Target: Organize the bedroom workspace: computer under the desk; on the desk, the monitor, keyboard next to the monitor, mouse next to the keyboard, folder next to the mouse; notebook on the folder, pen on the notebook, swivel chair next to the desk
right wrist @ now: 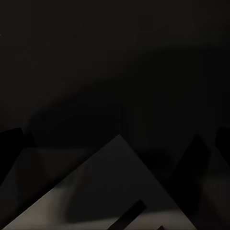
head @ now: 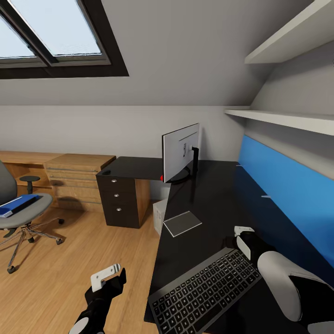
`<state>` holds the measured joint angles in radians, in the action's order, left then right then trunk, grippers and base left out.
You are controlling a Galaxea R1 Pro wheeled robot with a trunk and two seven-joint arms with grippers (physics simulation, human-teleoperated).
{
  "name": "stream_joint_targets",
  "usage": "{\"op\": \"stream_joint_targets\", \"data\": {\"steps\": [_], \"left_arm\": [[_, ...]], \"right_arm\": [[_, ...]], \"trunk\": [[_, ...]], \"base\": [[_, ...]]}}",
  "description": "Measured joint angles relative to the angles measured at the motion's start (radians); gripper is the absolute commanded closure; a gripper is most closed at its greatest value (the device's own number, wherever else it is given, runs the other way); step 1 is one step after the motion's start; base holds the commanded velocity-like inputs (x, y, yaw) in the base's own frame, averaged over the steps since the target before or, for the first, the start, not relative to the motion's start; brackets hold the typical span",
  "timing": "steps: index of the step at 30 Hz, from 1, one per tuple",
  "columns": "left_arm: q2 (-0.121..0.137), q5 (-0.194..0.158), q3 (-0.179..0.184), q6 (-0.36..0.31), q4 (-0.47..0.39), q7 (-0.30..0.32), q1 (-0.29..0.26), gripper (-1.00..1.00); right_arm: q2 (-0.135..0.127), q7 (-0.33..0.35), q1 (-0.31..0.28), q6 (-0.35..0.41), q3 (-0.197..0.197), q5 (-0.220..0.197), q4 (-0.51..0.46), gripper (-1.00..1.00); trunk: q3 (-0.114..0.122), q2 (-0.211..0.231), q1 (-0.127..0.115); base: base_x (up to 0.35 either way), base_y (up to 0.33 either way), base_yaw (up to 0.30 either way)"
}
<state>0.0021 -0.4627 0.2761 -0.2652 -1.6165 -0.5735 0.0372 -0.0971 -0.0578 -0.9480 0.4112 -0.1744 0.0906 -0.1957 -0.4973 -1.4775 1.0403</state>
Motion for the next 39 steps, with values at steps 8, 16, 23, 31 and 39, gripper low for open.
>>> {"op": "stream_joint_targets", "data": {"steps": [8, 16, 23, 31, 39], "left_arm": [[0.003, 0.0, -0.001, -0.002, 0.0, 0.0, 0.0, -1.0], [0.003, 0.0, -0.002, -0.002, 0.0, 0.0, 0.0, -1.0], [0.003, 0.0, -0.002, -0.002, 0.0, 0.0, 0.0, -1.0], [0.003, 0.0, -0.004, -0.002, 0.0, 0.001, 0.0, -1.0], [0.003, 0.0, -0.004, -0.002, 0.0, 0.001, 0.0, -1.0]], "right_arm": [[0.0, 0.001, 0.0, 0.002, 0.001, 0.002, 0.001, -1.0], [0.0, 0.001, 0.0, 0.003, 0.001, 0.002, 0.001, -1.0], [0.0, 0.001, 0.0, 0.002, 0.001, 0.001, 0.001, -1.0], [0.0, 0.002, 0.0, 0.002, 0.002, 0.002, 0.001, -1.0], [0.0, 0.002, 0.0, 0.002, 0.002, 0.002, 0.001, -1.0]], "trunk": [[0.005, 0.0, 0.0], [0.013, 0.0, 0.0], [0.014, 0.0, 0.0], [0.017, 0.0, 0.0], [0.018, 0.0, 0.0]], "base": [[0.0, 0.0, -0.106], [0.0, 0.0, -0.133], [0.0, 0.0, -0.015], [0.0, 0.0, -0.047], [0.0, 0.0, -0.01]]}}
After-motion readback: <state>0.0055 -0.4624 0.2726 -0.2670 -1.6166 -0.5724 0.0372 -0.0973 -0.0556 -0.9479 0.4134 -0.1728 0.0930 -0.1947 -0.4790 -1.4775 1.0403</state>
